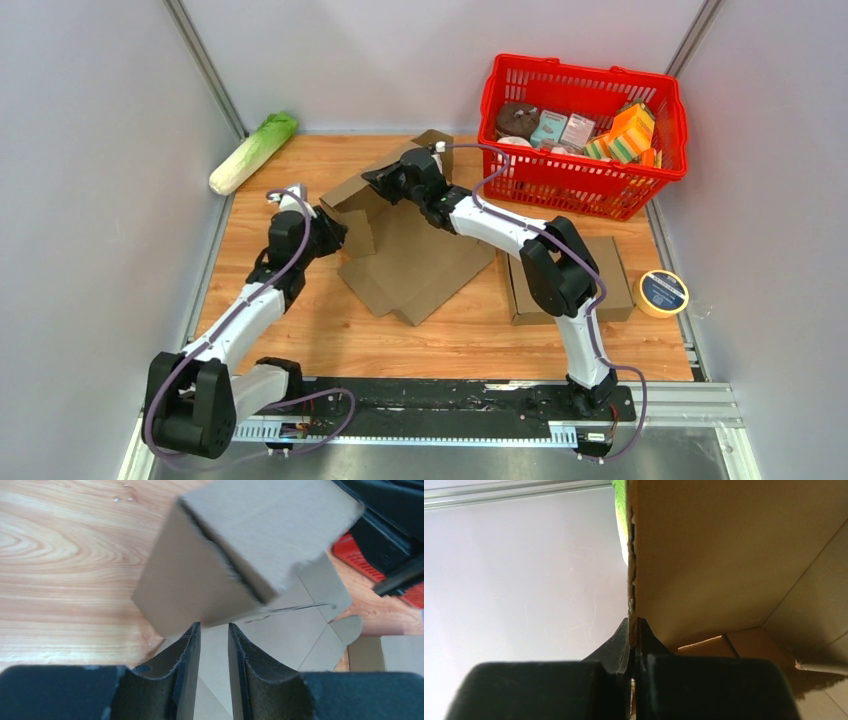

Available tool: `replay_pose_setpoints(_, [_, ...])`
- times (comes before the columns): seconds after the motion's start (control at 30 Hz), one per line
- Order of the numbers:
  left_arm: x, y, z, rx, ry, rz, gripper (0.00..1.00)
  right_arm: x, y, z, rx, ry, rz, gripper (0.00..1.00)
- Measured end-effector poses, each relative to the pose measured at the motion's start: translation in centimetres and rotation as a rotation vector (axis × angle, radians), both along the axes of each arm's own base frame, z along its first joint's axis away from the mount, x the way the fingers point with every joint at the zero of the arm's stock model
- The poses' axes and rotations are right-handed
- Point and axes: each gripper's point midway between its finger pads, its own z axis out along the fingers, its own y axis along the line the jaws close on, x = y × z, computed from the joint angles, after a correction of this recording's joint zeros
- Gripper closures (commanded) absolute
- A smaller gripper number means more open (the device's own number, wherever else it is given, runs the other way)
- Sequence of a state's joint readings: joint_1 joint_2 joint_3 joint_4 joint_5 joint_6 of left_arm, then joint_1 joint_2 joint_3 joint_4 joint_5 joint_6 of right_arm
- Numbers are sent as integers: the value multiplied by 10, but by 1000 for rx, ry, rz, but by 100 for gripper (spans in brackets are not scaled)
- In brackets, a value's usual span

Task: Fold the paper box

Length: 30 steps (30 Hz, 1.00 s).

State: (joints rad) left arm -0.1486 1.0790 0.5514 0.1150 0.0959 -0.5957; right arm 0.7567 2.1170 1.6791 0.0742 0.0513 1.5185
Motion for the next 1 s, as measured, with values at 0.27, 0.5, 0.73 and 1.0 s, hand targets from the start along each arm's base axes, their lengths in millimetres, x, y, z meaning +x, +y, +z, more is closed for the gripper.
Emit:
replay_pose_setpoints(0.27, [-9, -10, -1, 51, -87, 16, 68, -4, -10, -7, -41, -56, 9, 82])
replay_pose_setpoints(0.5, [-19, 6, -11, 75, -101, 88, 64, -6, -14, -8, -39, -104, 32, 90])
replay_pose_setpoints(0.73, [-12, 2, -7, 81, -142, 85, 60, -6, -12, -3, -23, -118, 39, 100])
replay_pose_setpoints(1.0, [-5, -10, -8, 128, -162, 62, 61, -5, -13, -4, -20, -114, 35, 100])
